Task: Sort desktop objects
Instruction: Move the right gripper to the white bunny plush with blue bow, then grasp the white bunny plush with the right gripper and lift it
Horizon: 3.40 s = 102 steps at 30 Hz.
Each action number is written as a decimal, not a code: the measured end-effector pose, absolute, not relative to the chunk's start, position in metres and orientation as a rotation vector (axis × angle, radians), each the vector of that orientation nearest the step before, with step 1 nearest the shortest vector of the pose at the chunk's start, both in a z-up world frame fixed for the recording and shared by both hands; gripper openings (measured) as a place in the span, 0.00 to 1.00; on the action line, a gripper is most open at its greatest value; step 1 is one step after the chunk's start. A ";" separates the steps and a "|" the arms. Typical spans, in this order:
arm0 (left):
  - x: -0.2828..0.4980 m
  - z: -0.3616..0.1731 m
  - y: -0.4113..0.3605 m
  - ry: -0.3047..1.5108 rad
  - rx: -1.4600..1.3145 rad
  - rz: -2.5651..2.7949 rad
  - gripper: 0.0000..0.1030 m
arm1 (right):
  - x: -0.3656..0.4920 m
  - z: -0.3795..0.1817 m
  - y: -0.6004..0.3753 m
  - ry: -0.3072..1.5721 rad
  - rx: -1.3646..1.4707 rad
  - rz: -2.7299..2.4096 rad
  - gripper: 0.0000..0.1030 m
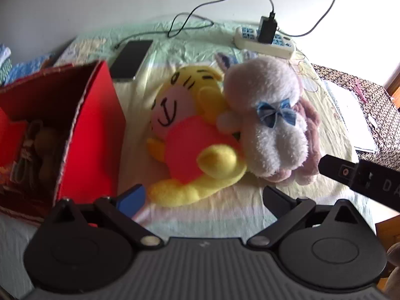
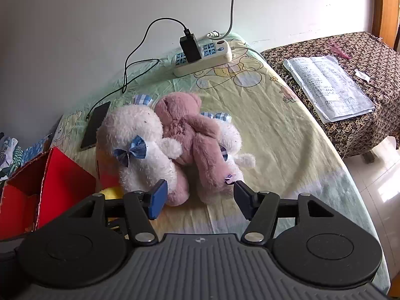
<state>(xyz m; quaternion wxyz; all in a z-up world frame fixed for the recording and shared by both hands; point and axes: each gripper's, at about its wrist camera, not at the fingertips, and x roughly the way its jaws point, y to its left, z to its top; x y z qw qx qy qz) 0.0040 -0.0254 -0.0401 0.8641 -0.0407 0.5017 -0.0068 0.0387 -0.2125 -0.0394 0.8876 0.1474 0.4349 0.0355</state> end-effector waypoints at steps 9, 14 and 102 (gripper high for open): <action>0.018 -0.047 -0.021 1.103 -0.022 0.004 0.98 | 0.043 -0.043 -0.213 0.914 0.320 0.093 0.60; 0.017 -0.046 -0.025 1.092 0.012 0.019 0.99 | 0.044 -0.046 -0.212 0.923 0.325 0.114 0.60; 0.055 -0.051 -0.045 0.979 -0.078 -0.329 0.61 | 0.117 -0.065 -0.224 0.913 0.601 0.643 0.63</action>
